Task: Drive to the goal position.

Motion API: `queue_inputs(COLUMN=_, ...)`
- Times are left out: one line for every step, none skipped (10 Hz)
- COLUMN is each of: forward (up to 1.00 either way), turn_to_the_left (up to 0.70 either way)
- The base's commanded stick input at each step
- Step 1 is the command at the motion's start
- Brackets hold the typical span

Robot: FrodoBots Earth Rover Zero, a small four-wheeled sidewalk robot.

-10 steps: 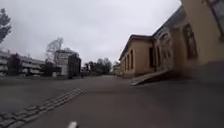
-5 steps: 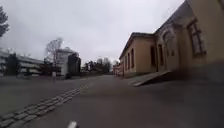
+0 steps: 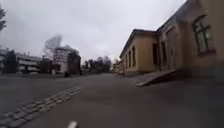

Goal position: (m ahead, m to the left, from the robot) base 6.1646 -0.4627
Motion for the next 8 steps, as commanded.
queue_inputs(forward=1.00, turn_to_the_left=0.01)
queue_inputs(forward=1.00, turn_to_the_left=0.01)
queue_inputs(forward=1.00, turn_to_the_left=0.01)
queue_inputs(forward=1.00, turn_to_the_left=0.01)
queue_inputs(forward=1.00, turn_to_the_left=0.01)
queue_inputs(forward=1.00, turn_to_the_left=0.01)
queue_inputs(forward=1.00, turn_to_the_left=0.01)
queue_inputs(forward=1.00, turn_to_the_left=0.01)
